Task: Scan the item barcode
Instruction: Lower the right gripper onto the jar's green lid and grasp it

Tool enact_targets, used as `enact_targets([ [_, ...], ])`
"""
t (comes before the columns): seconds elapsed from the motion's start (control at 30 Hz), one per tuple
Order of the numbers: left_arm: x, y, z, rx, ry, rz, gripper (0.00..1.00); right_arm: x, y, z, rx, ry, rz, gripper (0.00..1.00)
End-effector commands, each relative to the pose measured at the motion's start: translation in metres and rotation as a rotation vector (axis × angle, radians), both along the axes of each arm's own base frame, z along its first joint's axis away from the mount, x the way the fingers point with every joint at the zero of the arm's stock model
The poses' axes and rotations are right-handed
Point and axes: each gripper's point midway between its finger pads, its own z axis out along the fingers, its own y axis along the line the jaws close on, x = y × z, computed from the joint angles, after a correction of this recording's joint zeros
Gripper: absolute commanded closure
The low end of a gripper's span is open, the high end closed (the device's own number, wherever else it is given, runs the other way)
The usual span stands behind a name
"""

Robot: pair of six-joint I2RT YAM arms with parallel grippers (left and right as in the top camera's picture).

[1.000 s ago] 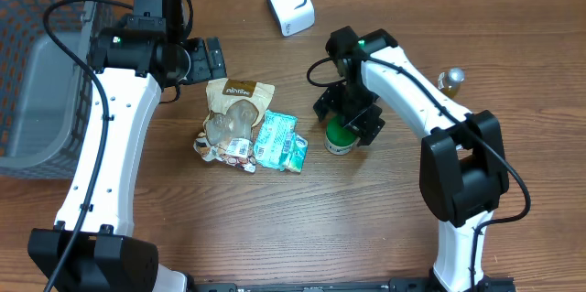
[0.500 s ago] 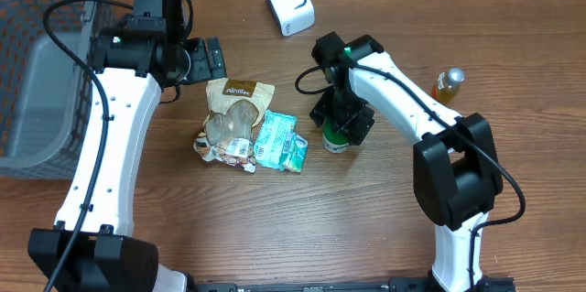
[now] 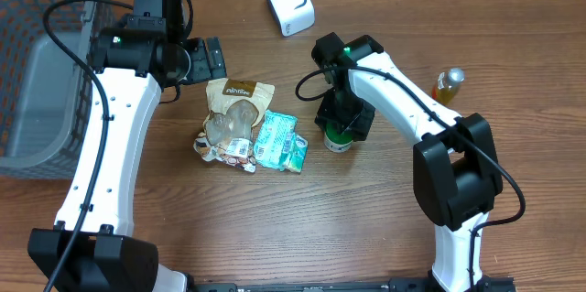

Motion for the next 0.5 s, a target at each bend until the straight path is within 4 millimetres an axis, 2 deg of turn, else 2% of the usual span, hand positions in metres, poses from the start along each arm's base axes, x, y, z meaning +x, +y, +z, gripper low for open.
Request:
enact_targets([
  [0.0,0.002,-0.002,0.003,-0.011,-0.01,0.001,0.0,0.006,-0.012,0.004,-0.04,-0.039,0.131,0.35],
  [0.17,0.002,-0.002,0.003,-0.011,-0.01,0.001,0.0,0.018,-0.032,0.006,-0.159,-0.088,0.231,0.35],
  [0.3,0.002,-0.002,0.003,-0.01,-0.009,0.001,0.0,0.028,-0.049,0.01,-0.268,-0.135,0.243,0.35],
  [0.47,0.002,-0.002,0.003,-0.01,-0.009,0.001,0.0,0.038,-0.05,0.011,-0.282,-0.177,0.24,0.35],
])
